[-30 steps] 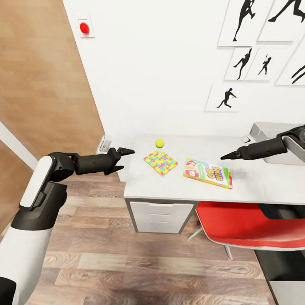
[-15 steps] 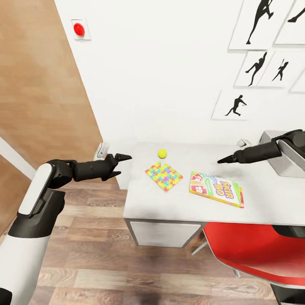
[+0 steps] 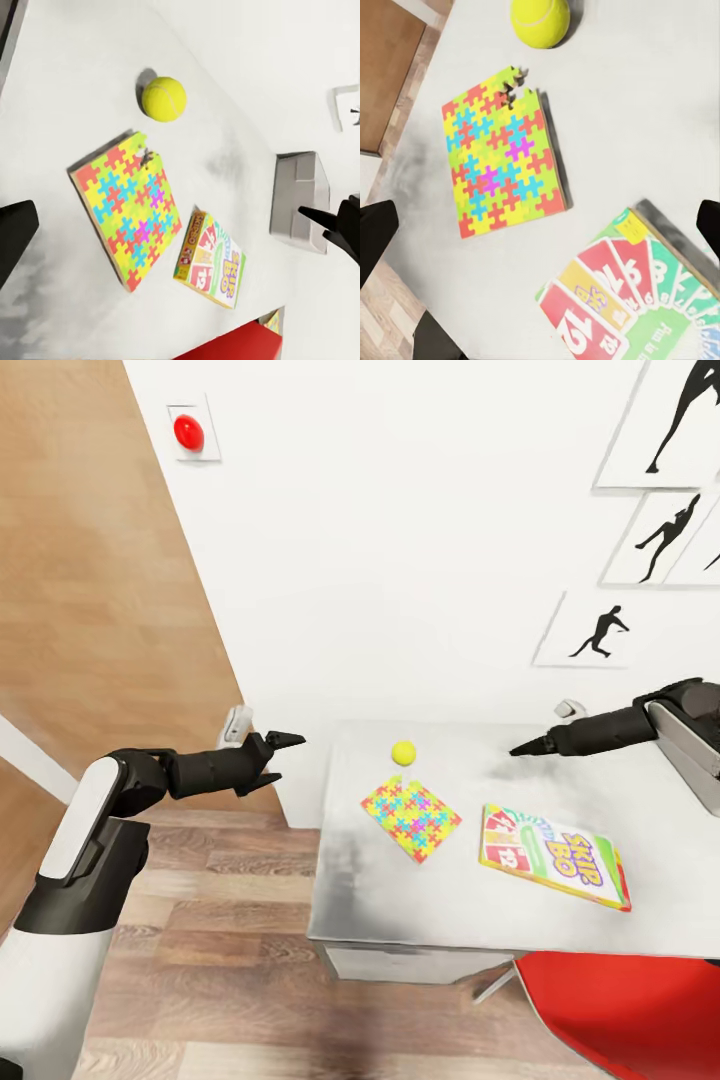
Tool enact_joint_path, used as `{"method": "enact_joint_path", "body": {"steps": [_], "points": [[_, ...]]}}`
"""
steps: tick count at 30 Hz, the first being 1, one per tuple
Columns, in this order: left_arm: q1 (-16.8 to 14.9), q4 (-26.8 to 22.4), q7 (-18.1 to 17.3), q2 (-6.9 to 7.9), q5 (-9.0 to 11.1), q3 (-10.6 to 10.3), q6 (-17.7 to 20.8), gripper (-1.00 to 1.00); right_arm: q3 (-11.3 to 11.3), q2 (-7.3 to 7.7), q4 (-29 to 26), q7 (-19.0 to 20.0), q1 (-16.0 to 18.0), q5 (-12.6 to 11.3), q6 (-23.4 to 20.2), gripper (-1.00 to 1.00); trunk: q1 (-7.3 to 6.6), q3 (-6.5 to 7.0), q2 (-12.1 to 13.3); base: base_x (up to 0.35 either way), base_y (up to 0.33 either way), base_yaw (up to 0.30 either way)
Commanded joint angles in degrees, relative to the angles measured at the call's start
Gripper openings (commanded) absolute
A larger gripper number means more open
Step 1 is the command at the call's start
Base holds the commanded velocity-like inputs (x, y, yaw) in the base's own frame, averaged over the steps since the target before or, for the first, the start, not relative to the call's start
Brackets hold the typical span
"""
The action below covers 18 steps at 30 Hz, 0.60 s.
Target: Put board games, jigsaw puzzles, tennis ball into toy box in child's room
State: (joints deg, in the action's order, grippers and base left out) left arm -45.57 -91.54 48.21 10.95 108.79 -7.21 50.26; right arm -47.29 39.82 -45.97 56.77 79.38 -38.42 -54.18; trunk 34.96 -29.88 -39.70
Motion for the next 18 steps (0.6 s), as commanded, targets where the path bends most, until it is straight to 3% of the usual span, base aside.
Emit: {"method": "enact_joint_path", "body": {"steps": [1,12,18], "points": [[0.30,-0.04,0.57,0.03,0.55,0.03,-0.08,1.00,-0.27,-0.05,0.04,0.04,-0.11,-0.22,-0.20,1.00,0.05,-0.07,-0.06,0.293,0.196,0.000],[4.46,-0.14,0.50,0.10,-0.26,0.47,-0.11,1.00,-0.26,-1.11,0.09,-1.28,-2.77,-0.24,-0.01,1.00,0.05,-0.07,-0.06,0.187,0.134,0.000],[7.01,-0.17,0.09,0.08,-2.68,1.55,-0.09,1.00,-0.24,-1.37,-0.22,-3.15,-4.57,-0.25,0.43,1.00,0.05,-0.07,-0.06,0.054,0.040,0.000]]}}
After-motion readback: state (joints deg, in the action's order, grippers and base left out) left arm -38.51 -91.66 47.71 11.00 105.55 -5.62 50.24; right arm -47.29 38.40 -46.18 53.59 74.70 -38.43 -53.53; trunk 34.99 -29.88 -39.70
